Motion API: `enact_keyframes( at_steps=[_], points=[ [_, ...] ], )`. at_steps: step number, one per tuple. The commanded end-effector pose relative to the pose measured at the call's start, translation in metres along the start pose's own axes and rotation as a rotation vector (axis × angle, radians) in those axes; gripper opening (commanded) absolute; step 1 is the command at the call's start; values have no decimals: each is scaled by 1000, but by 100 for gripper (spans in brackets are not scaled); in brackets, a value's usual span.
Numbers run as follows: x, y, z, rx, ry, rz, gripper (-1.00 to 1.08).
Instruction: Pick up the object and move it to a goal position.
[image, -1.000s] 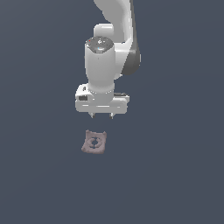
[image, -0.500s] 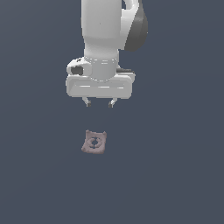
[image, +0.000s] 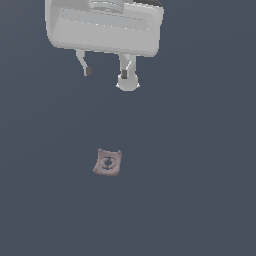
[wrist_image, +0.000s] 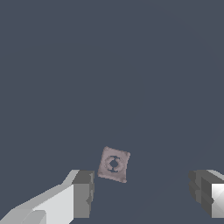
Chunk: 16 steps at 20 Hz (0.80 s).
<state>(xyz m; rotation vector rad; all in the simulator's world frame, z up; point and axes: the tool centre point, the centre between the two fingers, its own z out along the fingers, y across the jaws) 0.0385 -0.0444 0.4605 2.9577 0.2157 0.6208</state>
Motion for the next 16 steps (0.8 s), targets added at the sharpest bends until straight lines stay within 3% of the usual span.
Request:
enact_keyframes(
  at_steps=[1,9,16],
  points=[
    [10,8,-35,2,52,-16,68],
    [27,41,-132,34,203,-47,68],
    [26,83,-192,87,311,-57,68]
  ],
)
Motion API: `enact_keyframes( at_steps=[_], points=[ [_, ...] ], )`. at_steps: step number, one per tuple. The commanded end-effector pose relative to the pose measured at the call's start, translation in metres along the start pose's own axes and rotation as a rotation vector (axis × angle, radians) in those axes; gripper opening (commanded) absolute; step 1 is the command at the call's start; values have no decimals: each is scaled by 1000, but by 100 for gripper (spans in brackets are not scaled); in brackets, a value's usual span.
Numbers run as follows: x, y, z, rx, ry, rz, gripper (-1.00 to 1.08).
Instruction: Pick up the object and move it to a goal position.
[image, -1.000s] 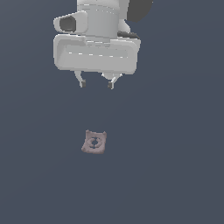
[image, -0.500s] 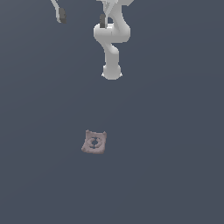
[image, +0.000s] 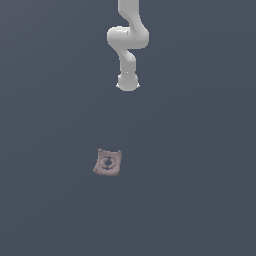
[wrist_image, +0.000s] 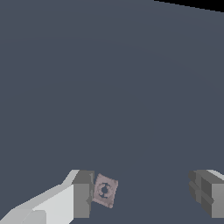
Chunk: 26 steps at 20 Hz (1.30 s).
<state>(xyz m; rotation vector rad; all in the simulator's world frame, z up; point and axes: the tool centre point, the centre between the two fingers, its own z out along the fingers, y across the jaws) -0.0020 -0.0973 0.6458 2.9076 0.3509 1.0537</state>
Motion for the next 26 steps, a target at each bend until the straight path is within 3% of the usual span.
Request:
enact_keyframes(
  at_steps=[1,7,13,19,26],
  points=[
    [2,15,-18,21,36,-1,68],
    [-1,56,-44,82,103,8,68],
    [-14,100,-43,154,146,25,68],
    [-34,141,-15,235,161,45,68],
    [-64,175,51,337,142,65,68]
  ],
)
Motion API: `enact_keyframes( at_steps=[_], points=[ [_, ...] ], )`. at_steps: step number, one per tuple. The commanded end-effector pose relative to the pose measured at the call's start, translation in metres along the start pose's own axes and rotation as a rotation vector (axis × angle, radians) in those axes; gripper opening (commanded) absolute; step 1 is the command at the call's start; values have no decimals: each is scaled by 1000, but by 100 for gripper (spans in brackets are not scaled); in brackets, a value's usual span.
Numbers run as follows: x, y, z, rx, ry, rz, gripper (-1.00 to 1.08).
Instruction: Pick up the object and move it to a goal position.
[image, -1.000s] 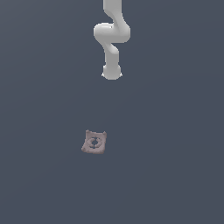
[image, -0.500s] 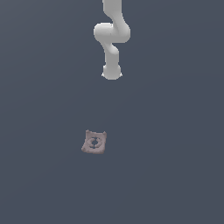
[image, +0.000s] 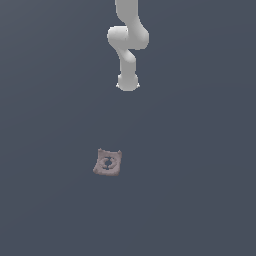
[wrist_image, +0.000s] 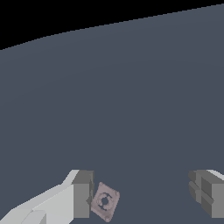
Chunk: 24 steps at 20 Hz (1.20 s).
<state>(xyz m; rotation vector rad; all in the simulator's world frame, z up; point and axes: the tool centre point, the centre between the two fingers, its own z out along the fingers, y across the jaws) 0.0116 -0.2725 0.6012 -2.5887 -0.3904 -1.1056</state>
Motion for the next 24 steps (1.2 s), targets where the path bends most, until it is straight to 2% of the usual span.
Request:
enact_keyframes(
  at_steps=[1,7,13,18,24],
  points=[
    [-15,18,22,39,-11,10,68],
    [-57,52,91,126,-64,33,68],
    [-110,71,176,214,-145,46,68],
    [-162,73,252,285,-234,48,68],
    [-233,61,341,366,-359,34,68]
  ],
)
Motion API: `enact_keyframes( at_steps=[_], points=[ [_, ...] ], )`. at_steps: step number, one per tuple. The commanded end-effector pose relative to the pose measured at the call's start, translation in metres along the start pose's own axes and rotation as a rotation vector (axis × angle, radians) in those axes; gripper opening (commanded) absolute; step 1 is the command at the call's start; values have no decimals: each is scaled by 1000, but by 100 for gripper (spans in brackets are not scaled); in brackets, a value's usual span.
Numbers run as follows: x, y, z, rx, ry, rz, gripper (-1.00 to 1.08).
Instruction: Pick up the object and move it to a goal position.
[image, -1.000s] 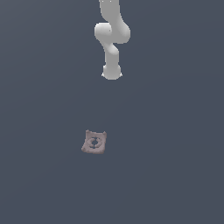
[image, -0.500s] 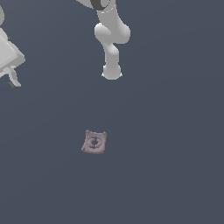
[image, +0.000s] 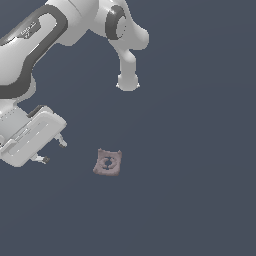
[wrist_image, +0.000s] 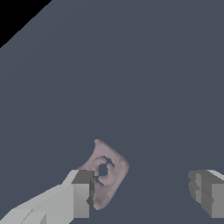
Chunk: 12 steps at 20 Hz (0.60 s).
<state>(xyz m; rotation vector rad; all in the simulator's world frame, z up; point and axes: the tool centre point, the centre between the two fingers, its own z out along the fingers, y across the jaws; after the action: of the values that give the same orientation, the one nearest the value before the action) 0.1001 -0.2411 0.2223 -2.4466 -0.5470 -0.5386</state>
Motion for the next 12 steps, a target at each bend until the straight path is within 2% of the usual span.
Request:
enact_keyframes(
  at_steps=[1,6,12],
  points=[
    [-16,7,41,29,-53,-5,68],
    [-46,13,104,70,-144,-15,68],
    [-71,15,151,100,-219,-27,68]
  ],
)
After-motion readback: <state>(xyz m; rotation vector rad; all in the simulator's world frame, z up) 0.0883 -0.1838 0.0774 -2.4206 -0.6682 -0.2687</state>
